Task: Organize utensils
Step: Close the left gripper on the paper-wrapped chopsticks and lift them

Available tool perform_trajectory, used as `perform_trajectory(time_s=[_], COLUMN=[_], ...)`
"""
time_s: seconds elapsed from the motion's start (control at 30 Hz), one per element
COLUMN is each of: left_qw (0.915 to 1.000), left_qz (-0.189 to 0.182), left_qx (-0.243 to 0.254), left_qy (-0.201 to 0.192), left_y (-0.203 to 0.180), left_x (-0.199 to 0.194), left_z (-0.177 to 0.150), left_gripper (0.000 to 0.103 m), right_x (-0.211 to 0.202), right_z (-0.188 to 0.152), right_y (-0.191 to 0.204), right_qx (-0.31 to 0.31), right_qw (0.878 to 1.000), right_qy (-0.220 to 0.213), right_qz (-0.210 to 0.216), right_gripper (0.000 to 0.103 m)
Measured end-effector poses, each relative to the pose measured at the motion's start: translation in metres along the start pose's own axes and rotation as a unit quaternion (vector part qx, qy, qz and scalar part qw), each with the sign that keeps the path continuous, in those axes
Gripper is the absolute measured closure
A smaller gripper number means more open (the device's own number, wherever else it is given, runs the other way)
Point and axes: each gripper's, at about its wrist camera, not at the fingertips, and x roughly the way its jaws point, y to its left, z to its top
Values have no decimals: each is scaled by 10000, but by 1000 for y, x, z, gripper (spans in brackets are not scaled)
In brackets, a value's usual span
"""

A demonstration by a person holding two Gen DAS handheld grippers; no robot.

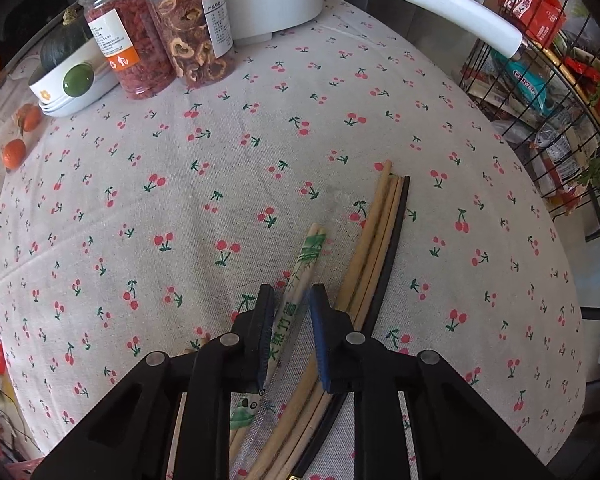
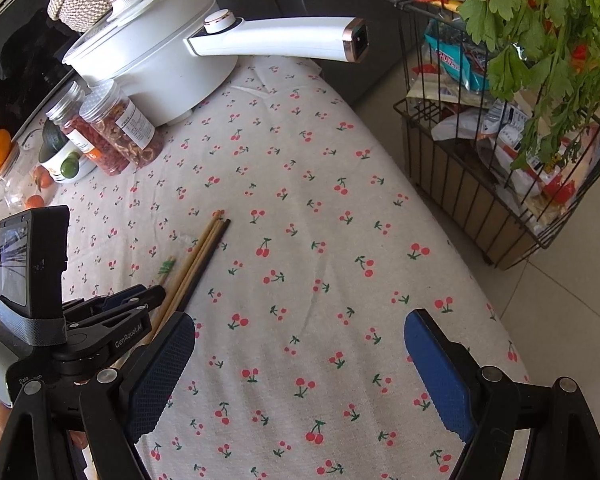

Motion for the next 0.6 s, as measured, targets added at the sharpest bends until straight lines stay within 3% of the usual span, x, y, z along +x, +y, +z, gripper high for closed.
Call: perform_trajectory(time_s=[0.2, 0.6], left_qw=[9999, 9907], left_qz=[-96, -695], left_qx=[24, 216], left_qy=[30, -1150], left_y=[3, 17], left_x=[-12, -151], left_z=[-8, -78], left_gripper=[94, 94], right_x=[5, 11], right_z=[0, -7], right_y=[0, 22], right_qx=[-8, -284], right_qw=[10000, 9995], right_qy=[74, 137], right_qz=[-36, -71], right_gripper=[14, 14])
